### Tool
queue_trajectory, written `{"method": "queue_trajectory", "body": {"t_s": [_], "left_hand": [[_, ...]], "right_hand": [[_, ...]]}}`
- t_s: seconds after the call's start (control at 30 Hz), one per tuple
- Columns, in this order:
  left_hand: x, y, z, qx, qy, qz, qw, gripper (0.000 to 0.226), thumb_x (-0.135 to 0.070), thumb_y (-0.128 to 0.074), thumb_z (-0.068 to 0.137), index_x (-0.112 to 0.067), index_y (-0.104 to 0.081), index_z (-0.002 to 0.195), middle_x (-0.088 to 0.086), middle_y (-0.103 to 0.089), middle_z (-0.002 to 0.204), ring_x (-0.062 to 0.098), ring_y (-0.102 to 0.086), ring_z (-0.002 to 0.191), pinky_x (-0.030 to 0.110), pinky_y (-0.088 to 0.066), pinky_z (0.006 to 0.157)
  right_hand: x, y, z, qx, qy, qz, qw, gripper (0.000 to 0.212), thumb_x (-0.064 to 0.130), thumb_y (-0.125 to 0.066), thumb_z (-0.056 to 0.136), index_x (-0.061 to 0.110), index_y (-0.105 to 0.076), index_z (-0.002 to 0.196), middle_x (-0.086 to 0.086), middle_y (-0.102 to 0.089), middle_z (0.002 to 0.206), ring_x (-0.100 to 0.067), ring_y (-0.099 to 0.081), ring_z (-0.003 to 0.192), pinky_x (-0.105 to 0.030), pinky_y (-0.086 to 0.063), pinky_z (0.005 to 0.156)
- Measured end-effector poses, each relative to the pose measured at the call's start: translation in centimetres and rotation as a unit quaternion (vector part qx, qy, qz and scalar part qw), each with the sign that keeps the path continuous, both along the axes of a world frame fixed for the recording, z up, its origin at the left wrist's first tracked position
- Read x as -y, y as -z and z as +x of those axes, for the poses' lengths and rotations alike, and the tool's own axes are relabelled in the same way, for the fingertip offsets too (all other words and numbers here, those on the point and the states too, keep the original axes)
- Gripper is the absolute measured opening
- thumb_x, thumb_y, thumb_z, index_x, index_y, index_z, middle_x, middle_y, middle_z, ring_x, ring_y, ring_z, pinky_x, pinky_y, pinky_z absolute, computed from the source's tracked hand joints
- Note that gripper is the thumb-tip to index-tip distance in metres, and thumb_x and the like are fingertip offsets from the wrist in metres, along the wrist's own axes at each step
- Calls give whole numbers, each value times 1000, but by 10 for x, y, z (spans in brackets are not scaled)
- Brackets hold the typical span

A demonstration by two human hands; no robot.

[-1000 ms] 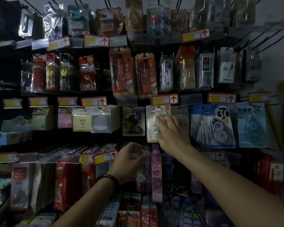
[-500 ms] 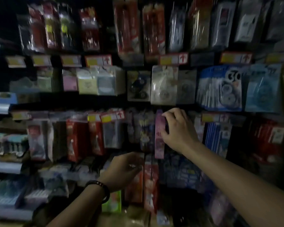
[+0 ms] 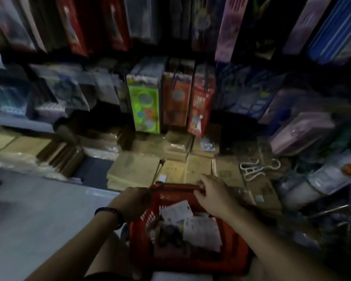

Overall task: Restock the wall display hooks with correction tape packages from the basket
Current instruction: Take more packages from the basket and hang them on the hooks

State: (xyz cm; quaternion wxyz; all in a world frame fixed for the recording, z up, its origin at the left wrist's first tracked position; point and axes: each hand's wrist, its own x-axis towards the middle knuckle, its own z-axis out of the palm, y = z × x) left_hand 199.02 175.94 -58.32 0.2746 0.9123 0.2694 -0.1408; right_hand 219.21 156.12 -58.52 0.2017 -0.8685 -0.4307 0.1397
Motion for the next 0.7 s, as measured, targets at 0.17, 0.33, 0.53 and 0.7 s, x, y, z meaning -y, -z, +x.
{"method": "queue_trajectory", "body": {"t_s": [0.17, 0.33, 0.53, 0.7], "left_hand": [[9, 68, 16, -67, 2, -27, 997, 25, -36, -54, 103, -21, -70, 117, 6, -75, 118, 28, -70, 106, 35, -56, 89], [18, 114, 46, -104, -16, -96, 990, 29, -32, -56, 103, -19, -70, 126, 6, -72, 127, 27, -67, 118, 40, -54, 101], [27, 145, 69, -188, 41, -119, 974, 44, -35, -48, 109, -16, -55, 148, 9, -62, 144, 31, -61, 130, 37, -47, 107], [24, 164, 71, -182, 34, -141, 973, 52, -44, -56, 103, -22, -50, 150, 6, -61, 147, 26, -65, 125, 42, -53, 108]], "right_hand": [[13, 112, -5, -151, 105, -74, 980, 15, 21, -77, 90, 21, -64, 97, 8, -64, 87, -18, -66, 88, -35, -54, 79], [33, 280, 23, -258, 162, -70, 950, 36, 37, -78, 71, 23, -72, 104, 12, -73, 92, -10, -71, 91, -36, -59, 83], [23, 424, 58, -278, 222, -64, 932, 62, 58, -67, 58, 19, -72, 106, -1, -76, 96, -26, -73, 92, -49, -61, 80], [-44, 353, 40, -280, 262, -59, 922, 35, 10, -78, 82, 11, -64, 114, -3, -69, 103, -29, -68, 98, -41, -56, 80]]}}
